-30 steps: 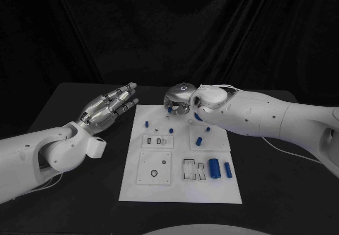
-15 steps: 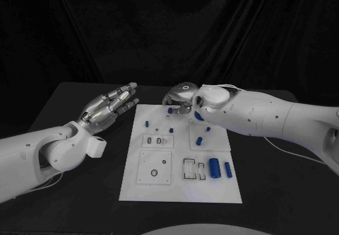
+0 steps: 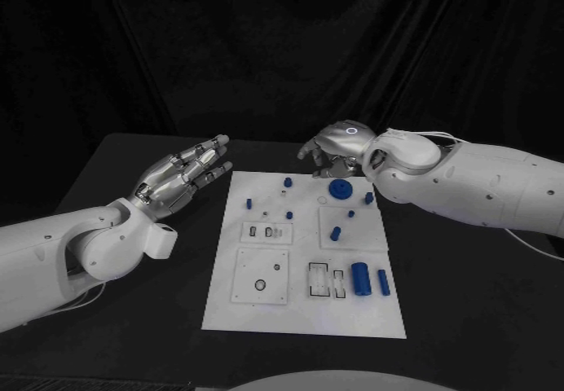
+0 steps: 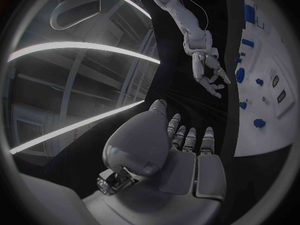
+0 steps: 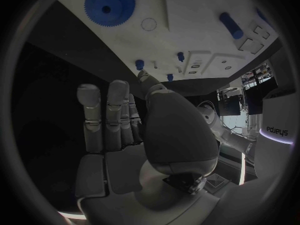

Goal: Assemble the parts on the task board

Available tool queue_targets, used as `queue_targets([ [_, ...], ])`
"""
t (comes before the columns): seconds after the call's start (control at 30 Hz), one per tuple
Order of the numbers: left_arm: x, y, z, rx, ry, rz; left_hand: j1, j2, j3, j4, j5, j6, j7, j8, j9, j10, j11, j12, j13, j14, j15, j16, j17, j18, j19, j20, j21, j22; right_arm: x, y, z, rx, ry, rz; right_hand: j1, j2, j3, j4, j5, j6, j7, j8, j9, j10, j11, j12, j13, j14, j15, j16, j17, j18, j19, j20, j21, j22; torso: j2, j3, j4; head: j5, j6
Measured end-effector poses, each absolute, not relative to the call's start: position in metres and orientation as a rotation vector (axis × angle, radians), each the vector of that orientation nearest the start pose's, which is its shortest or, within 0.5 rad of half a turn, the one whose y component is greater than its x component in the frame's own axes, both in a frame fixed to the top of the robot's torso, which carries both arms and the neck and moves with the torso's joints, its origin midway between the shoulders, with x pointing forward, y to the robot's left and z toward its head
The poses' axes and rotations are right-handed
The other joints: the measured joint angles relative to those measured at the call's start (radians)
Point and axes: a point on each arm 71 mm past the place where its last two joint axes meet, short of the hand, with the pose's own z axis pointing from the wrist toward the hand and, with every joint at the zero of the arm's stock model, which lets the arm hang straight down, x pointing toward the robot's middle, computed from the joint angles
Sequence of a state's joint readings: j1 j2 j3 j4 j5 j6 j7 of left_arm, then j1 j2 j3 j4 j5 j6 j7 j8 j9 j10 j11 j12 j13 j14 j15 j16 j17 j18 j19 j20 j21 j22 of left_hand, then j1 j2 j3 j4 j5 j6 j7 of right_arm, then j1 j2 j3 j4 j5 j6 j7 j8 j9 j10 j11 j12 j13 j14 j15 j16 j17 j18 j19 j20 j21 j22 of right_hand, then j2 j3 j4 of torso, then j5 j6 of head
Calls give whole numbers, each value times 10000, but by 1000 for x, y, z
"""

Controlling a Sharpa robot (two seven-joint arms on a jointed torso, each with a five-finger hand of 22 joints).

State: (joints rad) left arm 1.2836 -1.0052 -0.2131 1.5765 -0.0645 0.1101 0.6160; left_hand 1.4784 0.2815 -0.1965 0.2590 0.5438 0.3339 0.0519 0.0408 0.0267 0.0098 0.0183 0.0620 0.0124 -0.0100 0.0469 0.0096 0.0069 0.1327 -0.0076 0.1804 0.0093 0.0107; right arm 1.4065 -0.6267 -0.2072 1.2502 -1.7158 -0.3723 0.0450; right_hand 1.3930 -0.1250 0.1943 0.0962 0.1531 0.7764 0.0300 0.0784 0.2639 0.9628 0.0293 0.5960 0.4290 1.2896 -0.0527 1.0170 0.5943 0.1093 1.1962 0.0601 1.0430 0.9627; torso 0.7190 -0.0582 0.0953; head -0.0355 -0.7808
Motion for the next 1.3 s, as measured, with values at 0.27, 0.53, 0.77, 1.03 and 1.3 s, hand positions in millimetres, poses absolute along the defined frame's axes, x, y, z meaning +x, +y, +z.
queue_targets([
  [0.27, 453, 257, -179, -8732, 14800, -18921, 0, 0, 0, 0, 2, 1, 0, 0, 0, -15, 15, 0, 0, 0, 1, 0, 0, -1, 0, 0, 0, 0, 527, -190, -140, -5888, 14304, 4765, -592, 44, -1106, 1197, 251, 887, 130, 486, 287, 5021, -649, 9582, 8721, 1711, -357, 5338, 7090, -398, 2505, -340, 3417, 3370, -16, -8, -9, 27, -45],
  [0.53, 453, 257, -179, -8733, 14804, -18919, 0, 0, 206, -203, 2, 0, 0, 0, 0, -12, 17, 0, 0, 51, 54, 0, 0, -1, 1, 1, 0, 0, 524, -208, -152, -5449, 14908, 4284, -922, -26, -964, 1839, 483, 552, 167, 535, 564, 5021, -649, 9582, 8721, 1727, -375, 5338, 7090, -402, 2636, -387, 3983, 3370, 7, -7, 9, -35, -13],
  [0.77, 454, 257, -179, -8731, 14812, -18926, 0, 0, 206, -204, 3, 0, 0, 0, 0, -12, 17, 0, 0, 51, 55, 0, 0, 0, 1, 2, 0, 0, 526, -217, -167, -5160, 15492, 3822, -923, -25, -964, 1838, 833, 361, 225, 535, 632, 5022, -646, 9582, 8721, 1726, -373, 5338, 7090, -404, 2636, -385, 4216, 3370, 19, 10, -14, -15, -23],
  [1.03, 454, 257, -179, -8731, 14817, -18929, 0, 0, 206, -204, 3, 0, 0, 0, 0, -12, 17, 0, 0, 52, 56, 0, 0, -1, 1, 3, 0, 0, 529, -223, -179, -4993, 15990, 3446, -921, -23, -1089, 1708, 1556, 184, 399, 535, 698, 5091, -574, 9582, 8721, 1725, -369, 5338, 7090, -405, 2722, -298, 4328, 3370, 19, 15, -26, -23, -67],
  [1.3, 454, 257, -179, -8731, 14825, -18941, 0, 0, 206, -204, 3, 0, 0, 0, 0, -12, 17, 1, 0, 53, 58, 0, 0, -1, 1, 4, 0, 0, 531, -227, -185, -4925, 16279, 3223, -919, -21, -909, 1534, 1789, 82, 392, 534, 696, 5091, -573, 9582, 8721, 1813, -282, 5338, 7090, -405, 2722, -297, 4328, 3370, 25, 22, -5, -55, -96],
])
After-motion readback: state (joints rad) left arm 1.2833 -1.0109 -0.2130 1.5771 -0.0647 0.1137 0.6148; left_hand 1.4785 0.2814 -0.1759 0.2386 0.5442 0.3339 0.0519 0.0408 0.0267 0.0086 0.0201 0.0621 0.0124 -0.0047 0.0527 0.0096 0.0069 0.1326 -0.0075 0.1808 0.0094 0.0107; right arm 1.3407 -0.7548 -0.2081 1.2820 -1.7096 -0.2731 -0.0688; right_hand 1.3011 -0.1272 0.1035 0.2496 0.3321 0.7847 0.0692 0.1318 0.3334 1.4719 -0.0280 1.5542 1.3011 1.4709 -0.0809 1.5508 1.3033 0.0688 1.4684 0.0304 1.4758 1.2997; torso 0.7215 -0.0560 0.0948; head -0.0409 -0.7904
